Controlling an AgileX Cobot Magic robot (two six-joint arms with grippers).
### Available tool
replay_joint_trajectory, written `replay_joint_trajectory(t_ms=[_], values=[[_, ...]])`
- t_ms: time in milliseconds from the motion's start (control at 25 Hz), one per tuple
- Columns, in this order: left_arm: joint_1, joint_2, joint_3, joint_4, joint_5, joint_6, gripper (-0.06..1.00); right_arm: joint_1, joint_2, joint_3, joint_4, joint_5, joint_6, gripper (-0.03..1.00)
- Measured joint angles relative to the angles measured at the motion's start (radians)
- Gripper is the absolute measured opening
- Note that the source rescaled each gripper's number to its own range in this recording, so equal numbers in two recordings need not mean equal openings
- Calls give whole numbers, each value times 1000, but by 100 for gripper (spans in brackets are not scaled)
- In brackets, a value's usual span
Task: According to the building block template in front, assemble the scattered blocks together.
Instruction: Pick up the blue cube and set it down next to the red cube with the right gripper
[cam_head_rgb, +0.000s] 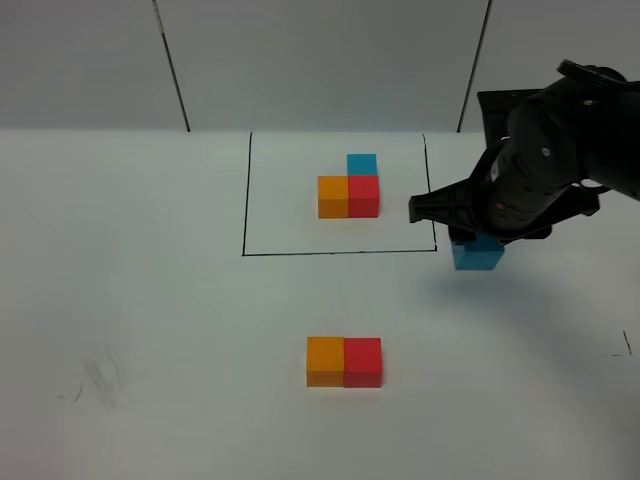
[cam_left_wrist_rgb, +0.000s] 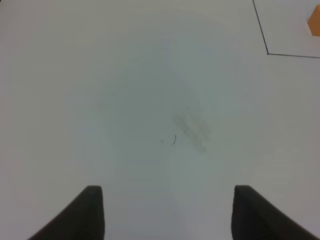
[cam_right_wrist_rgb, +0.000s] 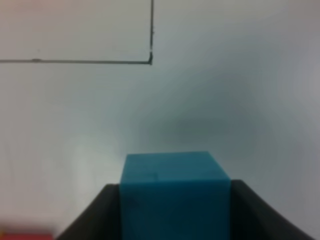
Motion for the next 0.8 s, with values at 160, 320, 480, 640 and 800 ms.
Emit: replay_joint_trajectory(t_ms=[160,320,480,640,800], values=[[0,0,0,0,0,0,24,40,74,-87,6,90,74,22],[0,0,0,0,0,0,24,84,132,-177,30,116,83,22],[0,0,0,0,0,0,24,134,188,-265,33,131,99,22],[0,0,0,0,0,0,24,175,240,-320,6,138,173,22],[0,0,0,0,1,0,24,212,271,-328,-76,138,300,22]])
